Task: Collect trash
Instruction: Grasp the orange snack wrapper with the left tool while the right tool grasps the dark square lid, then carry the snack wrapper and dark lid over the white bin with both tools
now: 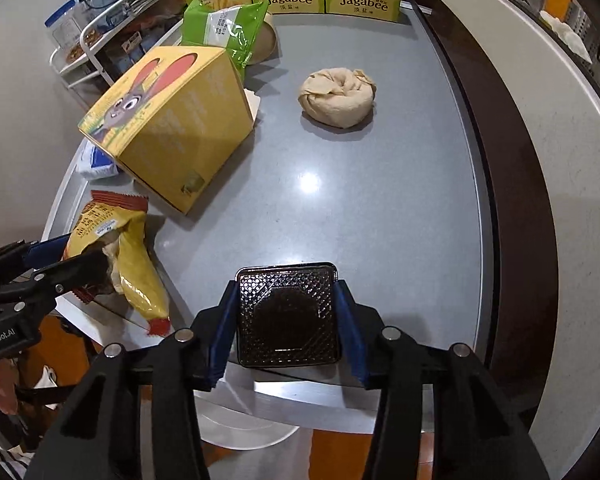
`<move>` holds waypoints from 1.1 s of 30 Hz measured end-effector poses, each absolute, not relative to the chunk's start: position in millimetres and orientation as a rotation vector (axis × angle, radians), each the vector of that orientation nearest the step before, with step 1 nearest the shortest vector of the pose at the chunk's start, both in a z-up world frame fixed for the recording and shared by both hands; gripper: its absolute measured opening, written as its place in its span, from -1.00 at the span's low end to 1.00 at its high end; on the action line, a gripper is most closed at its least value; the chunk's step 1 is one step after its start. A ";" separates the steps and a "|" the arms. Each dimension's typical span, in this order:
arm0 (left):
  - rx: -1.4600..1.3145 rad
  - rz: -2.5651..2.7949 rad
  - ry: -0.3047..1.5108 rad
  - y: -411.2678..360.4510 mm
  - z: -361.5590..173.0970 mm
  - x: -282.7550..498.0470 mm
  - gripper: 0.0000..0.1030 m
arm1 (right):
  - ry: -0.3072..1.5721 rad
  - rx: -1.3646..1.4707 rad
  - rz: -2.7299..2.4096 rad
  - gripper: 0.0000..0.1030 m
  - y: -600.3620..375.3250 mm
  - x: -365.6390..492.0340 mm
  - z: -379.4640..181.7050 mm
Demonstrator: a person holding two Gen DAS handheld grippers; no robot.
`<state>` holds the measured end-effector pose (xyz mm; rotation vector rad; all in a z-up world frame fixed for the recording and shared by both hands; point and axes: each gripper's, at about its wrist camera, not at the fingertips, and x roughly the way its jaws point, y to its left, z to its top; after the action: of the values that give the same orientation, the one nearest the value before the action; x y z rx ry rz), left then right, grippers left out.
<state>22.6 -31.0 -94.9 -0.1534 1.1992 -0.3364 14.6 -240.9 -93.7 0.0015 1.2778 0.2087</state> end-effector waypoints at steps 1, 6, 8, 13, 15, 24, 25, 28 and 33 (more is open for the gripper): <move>-0.154 -0.334 1.197 -29.6 -94.6 22.3 0.04 | 1.276 0.007 0.206 -0.11 -240.8 14.2 -92.6; -0.163 -0.344 1.210 -24.9 -99.1 21.7 -0.21 | 1.265 0.024 0.204 -0.11 -241.3 15.9 -89.2; -0.150 -0.349 1.206 -25.2 -99.5 19.4 -0.21 | 1.261 0.029 0.204 -0.11 -240.8 15.4 -87.6; -0.148 -0.366 1.196 -25.9 -96.4 15.7 -0.21 | 1.251 0.033 0.207 -0.11 -240.5 11.8 -84.6; -0.152 -0.373 1.185 -23.9 -91.9 14.7 -0.21 | 1.243 0.048 0.210 -0.11 -241.8 10.5 -81.1; -0.146 -0.406 1.127 -17.0 -64.2 0.5 -0.21 | 1.188 0.097 0.236 -0.11 -244.2 -1.3 -54.5; -0.144 -0.406 1.123 -15.8 -62.1 -2.1 -0.21 | 1.181 0.103 0.239 -0.11 -244.4 -3.3 -50.9; -0.132 -0.398 1.117 -13.7 -59.6 -7.7 -0.21 | 1.165 0.106 0.247 -0.11 -243.9 -8.0 -42.7; -0.138 -0.387 1.122 -8.8 -61.4 -12.2 -0.21 | 1.158 0.096 0.246 -0.11 -244.1 -10.3 -39.9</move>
<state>-12.2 -8.8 -61.4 -0.1384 1.1223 -0.3872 -10.3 -244.1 -39.9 0.0958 1.1580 0.2460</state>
